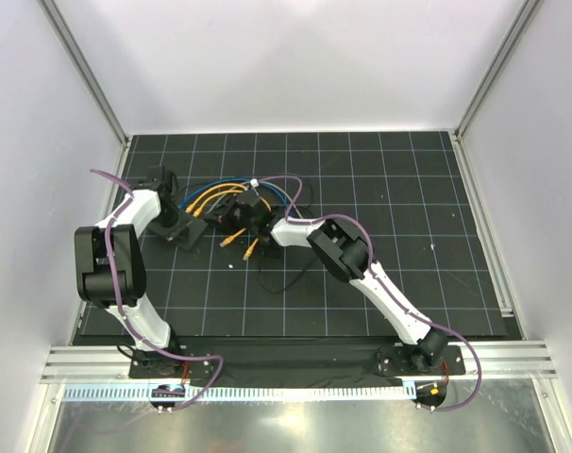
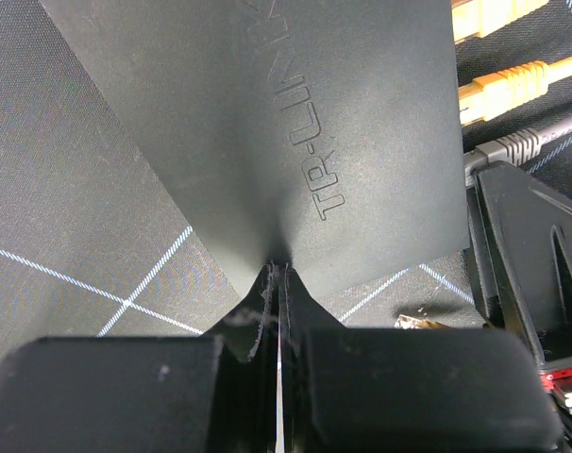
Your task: Pull the plug from the switch port
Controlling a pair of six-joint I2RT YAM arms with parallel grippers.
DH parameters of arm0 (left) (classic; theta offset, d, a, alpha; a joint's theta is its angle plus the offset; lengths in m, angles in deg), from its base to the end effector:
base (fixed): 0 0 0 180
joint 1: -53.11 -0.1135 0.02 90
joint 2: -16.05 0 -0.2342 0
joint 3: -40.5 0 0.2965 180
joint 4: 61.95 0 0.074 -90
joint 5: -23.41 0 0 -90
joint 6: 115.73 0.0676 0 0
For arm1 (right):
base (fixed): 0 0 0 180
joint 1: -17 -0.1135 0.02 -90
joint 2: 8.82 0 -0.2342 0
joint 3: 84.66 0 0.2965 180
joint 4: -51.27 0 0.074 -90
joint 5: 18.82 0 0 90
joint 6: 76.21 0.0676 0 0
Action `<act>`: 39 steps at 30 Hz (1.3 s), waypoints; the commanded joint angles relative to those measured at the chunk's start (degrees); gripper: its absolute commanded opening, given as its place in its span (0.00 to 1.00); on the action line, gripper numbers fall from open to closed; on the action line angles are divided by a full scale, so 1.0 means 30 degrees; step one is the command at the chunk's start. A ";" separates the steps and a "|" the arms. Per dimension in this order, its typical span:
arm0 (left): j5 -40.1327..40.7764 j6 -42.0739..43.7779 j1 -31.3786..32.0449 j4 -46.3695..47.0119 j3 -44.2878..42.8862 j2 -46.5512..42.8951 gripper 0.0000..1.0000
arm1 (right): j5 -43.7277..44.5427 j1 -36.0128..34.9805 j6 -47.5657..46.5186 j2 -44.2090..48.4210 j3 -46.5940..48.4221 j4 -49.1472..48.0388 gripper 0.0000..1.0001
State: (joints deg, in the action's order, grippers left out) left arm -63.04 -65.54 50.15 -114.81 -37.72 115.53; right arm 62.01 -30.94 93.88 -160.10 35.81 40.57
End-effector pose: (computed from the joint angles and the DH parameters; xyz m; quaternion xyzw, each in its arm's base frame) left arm 0.3729 0.0235 0.1009 -0.3649 0.9202 -0.0145 0.1407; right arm 0.4021 0.4617 0.0258 0.1822 0.7978 0.5419 0.1913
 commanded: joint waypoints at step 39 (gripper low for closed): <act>0.0166 0.1580 0.0313 0.1366 0.0502 -0.3453 0.00 | -0.2480 0.0513 -0.3406 0.7036 -0.4008 -0.3061 0.01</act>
State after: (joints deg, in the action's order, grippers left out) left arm -61.77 -62.59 50.92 -113.04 -35.73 107.34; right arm 57.86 -28.62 85.75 -145.92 23.20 37.71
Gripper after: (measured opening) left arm 0.009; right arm 0.190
